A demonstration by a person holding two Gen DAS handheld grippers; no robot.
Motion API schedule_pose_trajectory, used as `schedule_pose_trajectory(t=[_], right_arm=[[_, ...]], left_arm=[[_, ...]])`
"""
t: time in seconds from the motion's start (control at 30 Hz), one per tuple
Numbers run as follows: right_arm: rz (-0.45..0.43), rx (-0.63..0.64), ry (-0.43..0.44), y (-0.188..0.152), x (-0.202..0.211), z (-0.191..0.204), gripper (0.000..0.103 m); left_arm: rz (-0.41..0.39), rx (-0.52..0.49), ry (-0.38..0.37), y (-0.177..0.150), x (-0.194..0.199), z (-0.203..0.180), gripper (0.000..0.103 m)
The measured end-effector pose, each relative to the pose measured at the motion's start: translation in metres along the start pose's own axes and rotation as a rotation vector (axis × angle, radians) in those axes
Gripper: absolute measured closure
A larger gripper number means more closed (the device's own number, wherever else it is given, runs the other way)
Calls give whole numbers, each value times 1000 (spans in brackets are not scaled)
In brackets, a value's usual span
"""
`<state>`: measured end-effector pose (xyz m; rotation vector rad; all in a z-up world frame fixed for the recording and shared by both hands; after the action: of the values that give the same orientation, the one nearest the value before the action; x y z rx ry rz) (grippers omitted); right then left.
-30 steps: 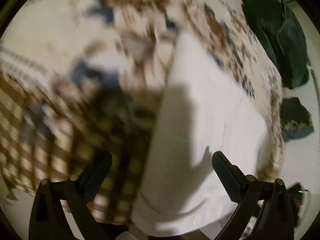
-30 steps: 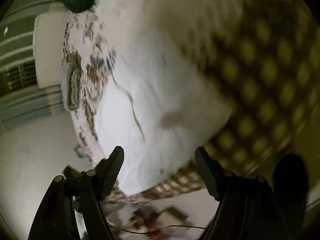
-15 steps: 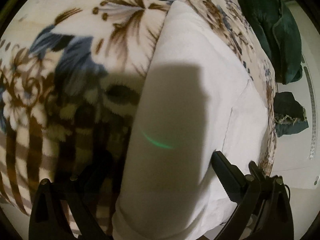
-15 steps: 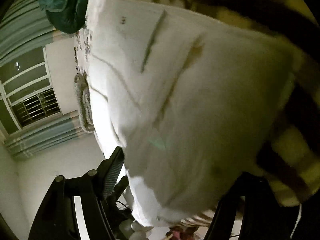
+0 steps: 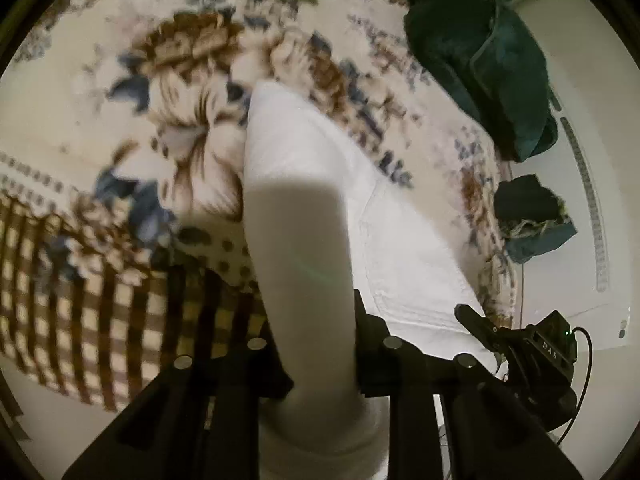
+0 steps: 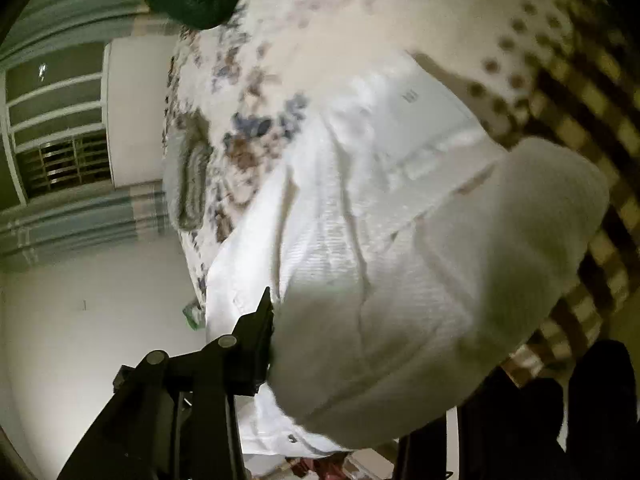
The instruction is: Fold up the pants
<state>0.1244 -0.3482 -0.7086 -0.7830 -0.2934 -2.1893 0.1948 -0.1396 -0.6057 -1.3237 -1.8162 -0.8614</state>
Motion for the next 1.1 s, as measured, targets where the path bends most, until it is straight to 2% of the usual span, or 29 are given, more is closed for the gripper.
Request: schedule_pose_trajectory(t=[0.13, 0.27, 0.37, 0.43, 0.5, 0.6, 0.67, 0.7, 0.83, 0.97, 1.1], right_arm=[[28, 65, -1, 9, 24, 41, 62], [25, 134, 10, 25, 29, 100, 62], [7, 171, 18, 46, 18, 147, 62], [-8, 200, 21, 63, 2, 183, 62], [-29, 221, 30, 85, -23, 224, 62], [-67, 240, 46, 121, -72, 280, 62], [-98, 245, 61, 147, -112, 318, 62], [-111, 245, 72, 162, -134, 336, 62], [-162, 254, 111, 221, -229, 396, 62], [-188, 265, 134, 270, -326, 424, 62], [-161, 263, 94, 291, -407, 404, 62]], left_arm=[[-43, 10, -18, 11, 39, -14, 84], [-104, 46, -47, 45, 71, -21, 84], [-148, 62, -77, 90, 92, -22, 84], [-176, 64, -89, 138, 102, -21, 84], [-195, 61, -102, 179, 108, -17, 84], [-222, 45, -120, 260, 113, -9, 84], [-239, 29, -128, 318, 113, -2, 84], [-252, 18, -131, 358, 112, 2, 84], [-287, -35, -124, 469, 98, 21, 84], [-303, -73, -94, 549, 63, 50, 84], [-259, -69, -29, 596, 3, 98, 84]])
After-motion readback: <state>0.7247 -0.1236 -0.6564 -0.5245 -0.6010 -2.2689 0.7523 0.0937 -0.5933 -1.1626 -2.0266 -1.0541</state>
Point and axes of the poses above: each gripper's, at about its wrist camera, not at the fingertips, and x roughly against the way its jaws point, z to its left, y to its top, the point moved 8 cm from there along -x, roughly the way its jaws point, and after that the axes turned 9 degrees about x, right-handed, at the moved point
